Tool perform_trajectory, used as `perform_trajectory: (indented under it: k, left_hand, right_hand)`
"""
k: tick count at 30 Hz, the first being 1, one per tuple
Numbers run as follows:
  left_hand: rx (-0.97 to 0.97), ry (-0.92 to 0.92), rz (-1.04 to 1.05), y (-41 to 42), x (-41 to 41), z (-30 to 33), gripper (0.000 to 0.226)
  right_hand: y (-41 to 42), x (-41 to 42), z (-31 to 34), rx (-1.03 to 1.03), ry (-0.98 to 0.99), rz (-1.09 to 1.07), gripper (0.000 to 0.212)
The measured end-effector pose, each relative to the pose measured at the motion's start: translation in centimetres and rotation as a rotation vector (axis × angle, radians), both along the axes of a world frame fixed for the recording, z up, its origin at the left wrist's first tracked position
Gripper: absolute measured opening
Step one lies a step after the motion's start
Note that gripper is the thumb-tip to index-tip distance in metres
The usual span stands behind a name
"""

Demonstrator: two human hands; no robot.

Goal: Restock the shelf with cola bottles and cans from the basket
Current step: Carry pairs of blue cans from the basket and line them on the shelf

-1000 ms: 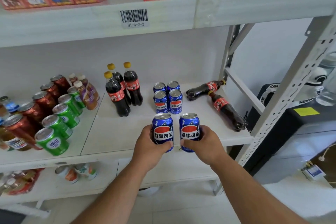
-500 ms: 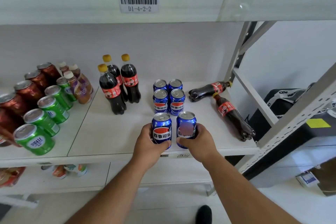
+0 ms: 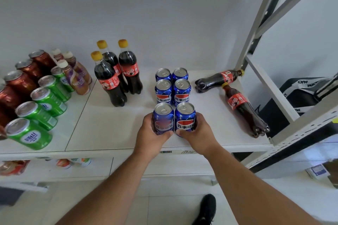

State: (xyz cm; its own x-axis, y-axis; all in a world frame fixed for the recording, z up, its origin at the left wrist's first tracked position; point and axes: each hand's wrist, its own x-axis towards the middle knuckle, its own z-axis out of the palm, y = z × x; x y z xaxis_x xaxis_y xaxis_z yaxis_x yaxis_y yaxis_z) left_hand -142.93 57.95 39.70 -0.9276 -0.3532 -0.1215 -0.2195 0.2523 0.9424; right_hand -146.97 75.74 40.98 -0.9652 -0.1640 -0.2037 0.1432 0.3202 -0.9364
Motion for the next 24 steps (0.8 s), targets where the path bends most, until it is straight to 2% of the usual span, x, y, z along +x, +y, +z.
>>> perform_trajectory:
  k: [12, 18, 24]
  left_hand:
    - [-0.12, -0.003, -0.05, 0.6, 0.9, -0.6, 0.083]
    - [-0.055, -0.023, 0.008, 1.2, 2.1, -0.8, 0.08]
    - [-0.05, -0.037, 0.057, 1.7, 1.7, -0.6, 0.073]
  right_hand:
    - [-0.3, 1.2, 0.3, 0.084, 0.023, 0.012, 0.08]
    - [-0.5, 3.1, 0.0, 0.155, 0.029, -0.144, 0.057]
    - [-1.5, 2.6, -0.5, 0.133, 0.032, -0.215, 0.053]
